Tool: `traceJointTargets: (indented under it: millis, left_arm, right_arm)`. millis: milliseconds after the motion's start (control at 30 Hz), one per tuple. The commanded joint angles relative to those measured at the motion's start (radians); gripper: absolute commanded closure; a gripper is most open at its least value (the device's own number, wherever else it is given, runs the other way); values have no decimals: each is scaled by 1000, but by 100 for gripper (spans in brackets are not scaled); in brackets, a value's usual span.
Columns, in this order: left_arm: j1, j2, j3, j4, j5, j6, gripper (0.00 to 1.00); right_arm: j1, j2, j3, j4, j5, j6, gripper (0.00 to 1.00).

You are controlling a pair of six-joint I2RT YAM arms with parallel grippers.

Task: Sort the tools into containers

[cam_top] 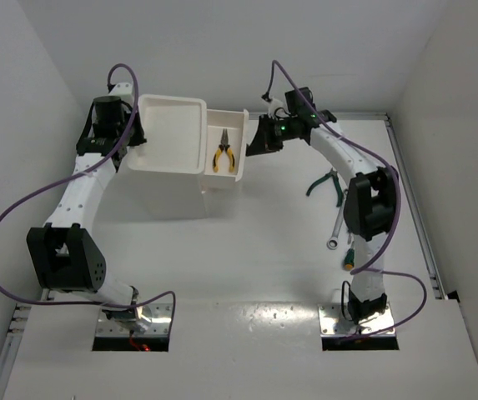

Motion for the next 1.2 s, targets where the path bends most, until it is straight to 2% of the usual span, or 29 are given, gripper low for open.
traceJointTargets:
  millis: [0, 133, 267, 500, 800, 1167]
  left_arm:
    - [-27, 67, -46, -160, 111, -48, 100]
    - [-27, 67, -55, -160, 120, -48, 100]
    - [-27, 67, -55, -160, 120, -48, 100]
    - [-27, 67, -55, -160, 120, -48, 100]
    - [-36, 89, -55, -160, 140, -39, 100]
    - [-68, 107, -26, -160, 140, -29, 100]
  right_arm:
    - [72, 5, 11, 157, -118, 76, 98]
    - [81, 14, 20, 177, -42, 76, 98]
    - [90, 25, 68, 203, 113, 76, 98]
    - [90, 35, 80, 257, 298, 76, 98]
    - [117, 17, 59, 395, 166, 85, 97]
    - [190, 61, 143, 416, 79, 105, 91]
